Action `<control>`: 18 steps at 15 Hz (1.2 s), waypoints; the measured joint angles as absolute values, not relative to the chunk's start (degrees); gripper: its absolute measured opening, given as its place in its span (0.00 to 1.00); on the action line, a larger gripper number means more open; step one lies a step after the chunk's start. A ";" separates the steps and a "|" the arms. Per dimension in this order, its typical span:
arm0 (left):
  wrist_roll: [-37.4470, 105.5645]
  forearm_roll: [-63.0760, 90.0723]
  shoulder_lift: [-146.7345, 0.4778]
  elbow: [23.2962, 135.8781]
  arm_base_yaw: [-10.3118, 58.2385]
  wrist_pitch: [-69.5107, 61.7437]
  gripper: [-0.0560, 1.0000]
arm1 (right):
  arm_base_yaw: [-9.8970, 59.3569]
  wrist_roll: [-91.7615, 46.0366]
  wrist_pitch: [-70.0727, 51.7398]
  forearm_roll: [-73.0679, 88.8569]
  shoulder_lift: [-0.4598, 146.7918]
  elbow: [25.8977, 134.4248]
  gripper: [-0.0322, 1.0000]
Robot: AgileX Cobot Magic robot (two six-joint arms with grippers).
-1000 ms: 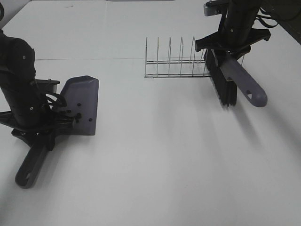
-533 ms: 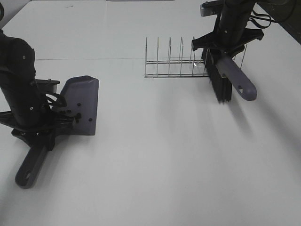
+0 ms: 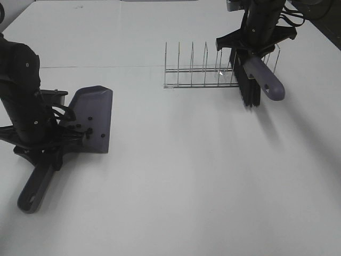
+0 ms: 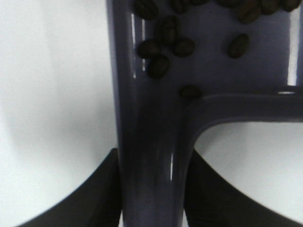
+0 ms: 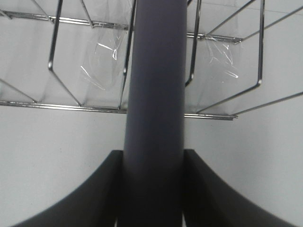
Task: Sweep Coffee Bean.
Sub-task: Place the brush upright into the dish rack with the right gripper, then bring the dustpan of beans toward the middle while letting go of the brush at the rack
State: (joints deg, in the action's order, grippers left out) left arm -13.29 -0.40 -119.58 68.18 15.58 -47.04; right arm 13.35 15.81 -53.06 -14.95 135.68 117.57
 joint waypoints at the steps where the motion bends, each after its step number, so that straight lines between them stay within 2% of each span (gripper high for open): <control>1: -13.29 -0.40 -119.58 68.18 15.58 -46.98 0.39 | 13.35 16.21 -52.25 -15.18 135.68 117.57 0.33; 8: -13.29 -0.40 -119.58 68.18 15.58 -46.98 0.39 | 13.35 17.07 -51.45 -15.47 135.68 117.57 0.35; 11: -13.29 -0.40 -119.58 68.18 15.58 -46.98 0.39 | 13.35 17.13 -50.99 -15.58 135.68 117.74 0.67; 12: -13.29 -0.40 -119.58 68.18 15.58 -46.98 0.39 | 13.35 17.13 -50.99 -15.58 135.68 117.74 0.74; 15: -13.29 -0.34 -119.58 68.18 15.58 -46.98 0.39 | 13.35 16.96 -52.71 -15.47 133.96 117.74 0.77; 18: -13.24 -0.34 -119.58 68.18 15.58 -46.98 0.39 | 13.35 13.58 -61.36 -13.64 127.77 117.74 0.77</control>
